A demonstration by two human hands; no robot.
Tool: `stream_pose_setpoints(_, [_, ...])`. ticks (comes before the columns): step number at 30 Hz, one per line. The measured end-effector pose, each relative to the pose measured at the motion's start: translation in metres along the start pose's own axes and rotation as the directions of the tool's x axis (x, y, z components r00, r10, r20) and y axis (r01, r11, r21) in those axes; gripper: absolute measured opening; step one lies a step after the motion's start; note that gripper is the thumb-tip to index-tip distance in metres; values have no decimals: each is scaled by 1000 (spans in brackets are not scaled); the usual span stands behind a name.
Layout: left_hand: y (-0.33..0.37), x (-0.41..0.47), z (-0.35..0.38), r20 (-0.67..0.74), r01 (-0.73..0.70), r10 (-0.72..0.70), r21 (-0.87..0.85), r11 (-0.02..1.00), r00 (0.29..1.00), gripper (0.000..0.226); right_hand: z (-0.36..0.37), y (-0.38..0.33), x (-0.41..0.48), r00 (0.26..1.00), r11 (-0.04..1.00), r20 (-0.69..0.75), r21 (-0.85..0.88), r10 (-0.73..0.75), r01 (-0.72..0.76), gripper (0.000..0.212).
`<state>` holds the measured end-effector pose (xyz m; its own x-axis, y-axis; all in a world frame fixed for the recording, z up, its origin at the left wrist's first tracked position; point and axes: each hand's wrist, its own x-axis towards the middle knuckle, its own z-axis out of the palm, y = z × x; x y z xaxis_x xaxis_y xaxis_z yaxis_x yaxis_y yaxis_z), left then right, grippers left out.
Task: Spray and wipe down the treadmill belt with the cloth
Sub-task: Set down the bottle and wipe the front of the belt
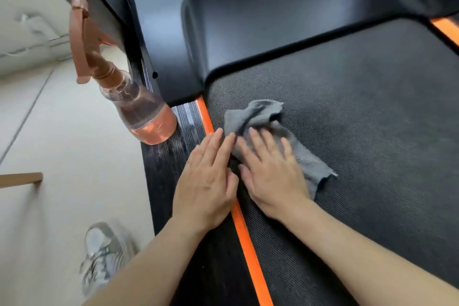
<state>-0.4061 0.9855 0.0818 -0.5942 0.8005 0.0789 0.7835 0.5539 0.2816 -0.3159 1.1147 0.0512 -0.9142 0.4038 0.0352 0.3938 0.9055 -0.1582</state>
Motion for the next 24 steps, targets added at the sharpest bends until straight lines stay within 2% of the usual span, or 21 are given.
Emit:
stream_pose_setpoints(2, [-3, -1, 1, -4, -16, 16, 10, 1000, 1000, 61, -2, -2, 6, 986, 987, 46, 39, -160, 158, 56])
stream_pose_setpoints(4, [-5, -1, 3, -19, -18, 18, 39, 999, 1000, 58, -4, 32, 23, 973, 974, 54, 5, -226, 226, 55])
stream_pose_setpoints(6, [-4, 0, 2, -15, -15, 16, 45, 999, 1000, 57, -11, 93, 36, 997, 996, 6, -50, -76, 77, 60])
stream_pose_setpoints(8, [-4, 0, 3, -8, -20, 20, 51, 998, 1000, 57, -27, 141, 43, 977, 978, 31, -13, 210, -210, 67])
stream_pose_setpoints(9, [-4, 0, 3, -4, -22, 22, 59, 998, 1000, 57, -32, 144, 43, 944, 946, 73, 13, 322, -323, 64])
stream_pose_setpoints(10, [-3, -1, 4, 1, -22, 22, 64, 998, 1000, 57, -31, 134, 42, 922, 922, 53, 48, 383, -385, 60])
stream_pose_setpoints(11, [-2, -1, 3, 2, -20, 20, 64, 998, 1000, 57, -28, 110, 38, 927, 924, 6, 69, 376, -375, 56])
stream_pose_setpoints(13, [-2, -1, 2, -2, -12, 12, 71, 997, 1000, 58, -11, 48, 25, 984, 980, -49, 110, 173, -167, 56])
stream_pose_setpoints(15, [-2, -1, 1, 1, -26, 26, 88, 996, 1000, 59, -1, 3, 10, 998, 987, -42, 152, -42, 48, 54])
stream_pose_setpoints(17, [-2, -1, 1, 15, -42, 41, 95, 995, 999, 57, -11, 9, 15, 983, 974, 30, 141, -182, 176, 53])
stream_pose_setpoints(19, [-2, -2, 1, 34, -37, 34, 93, 995, 999, 56, -11, 58, 28, 976, 978, 81, -30, -202, 205, 58])
stream_pose_setpoints(20, [-3, -2, 0, 38, -31, 27, 96, 995, 999, 56, -14, 88, 38, 988, 987, 97, -98, -122, 131, 66])
stream_pose_setpoints(22, [-2, -2, 0, 48, -30, 25, 96, 995, 999, 56, -28, 136, 54, 974, 977, 96, -79, 204, -197, 84])
stream_pose_setpoints(23, [-2, -2, 1, 48, -30, 26, 97, 995, 999, 55, -34, 144, 59, 936, 943, 113, -36, 334, -332, 85])
stream_pose_setpoints(24, [-3, -2, 1, 43, -26, 22, 96, 995, 999, 55, -36, 135, 64, 909, 914, 99, -23, 405, -405, 79])
